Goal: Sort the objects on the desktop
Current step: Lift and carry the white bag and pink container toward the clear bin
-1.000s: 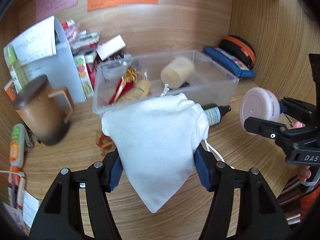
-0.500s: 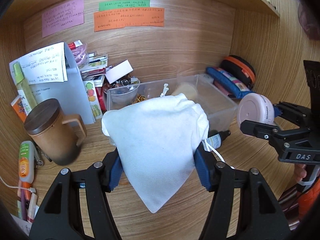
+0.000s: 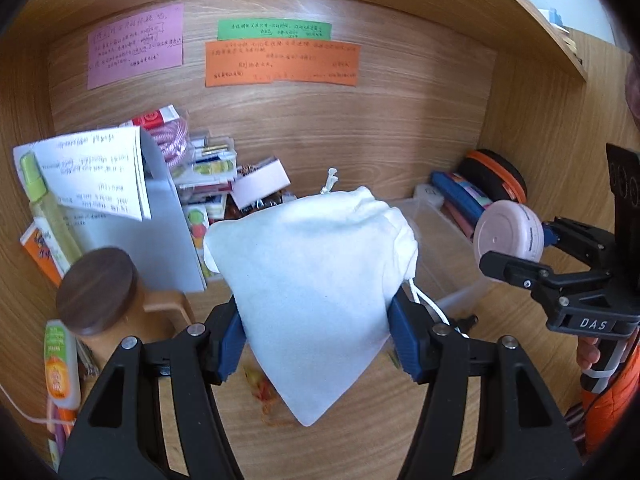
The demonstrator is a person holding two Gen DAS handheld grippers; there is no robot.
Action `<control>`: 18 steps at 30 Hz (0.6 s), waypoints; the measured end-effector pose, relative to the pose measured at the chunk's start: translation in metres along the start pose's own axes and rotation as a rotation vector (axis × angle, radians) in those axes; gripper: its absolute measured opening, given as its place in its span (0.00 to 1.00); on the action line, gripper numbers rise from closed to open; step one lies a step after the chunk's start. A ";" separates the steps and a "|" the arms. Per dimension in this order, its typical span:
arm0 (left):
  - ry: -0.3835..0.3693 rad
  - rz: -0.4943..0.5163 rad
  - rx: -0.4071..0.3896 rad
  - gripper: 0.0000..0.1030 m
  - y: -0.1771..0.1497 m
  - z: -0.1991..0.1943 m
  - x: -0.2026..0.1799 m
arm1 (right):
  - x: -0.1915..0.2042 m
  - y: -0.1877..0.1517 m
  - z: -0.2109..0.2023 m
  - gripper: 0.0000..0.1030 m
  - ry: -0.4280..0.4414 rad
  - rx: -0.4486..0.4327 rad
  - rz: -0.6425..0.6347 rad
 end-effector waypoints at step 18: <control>-0.027 0.037 0.127 0.60 0.015 0.079 -0.001 | -0.030 0.005 0.081 0.58 -0.021 0.162 0.005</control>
Point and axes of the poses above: each gripper's, at about its wrist camera, not at the fingertips, and z roughly the way its jaws point, x to its left, y to its top, the point moved 1 cm from there along z, roughly the way its jaws point, and after that the axes turned 5 degrees about -y, right-handed, at the moved point
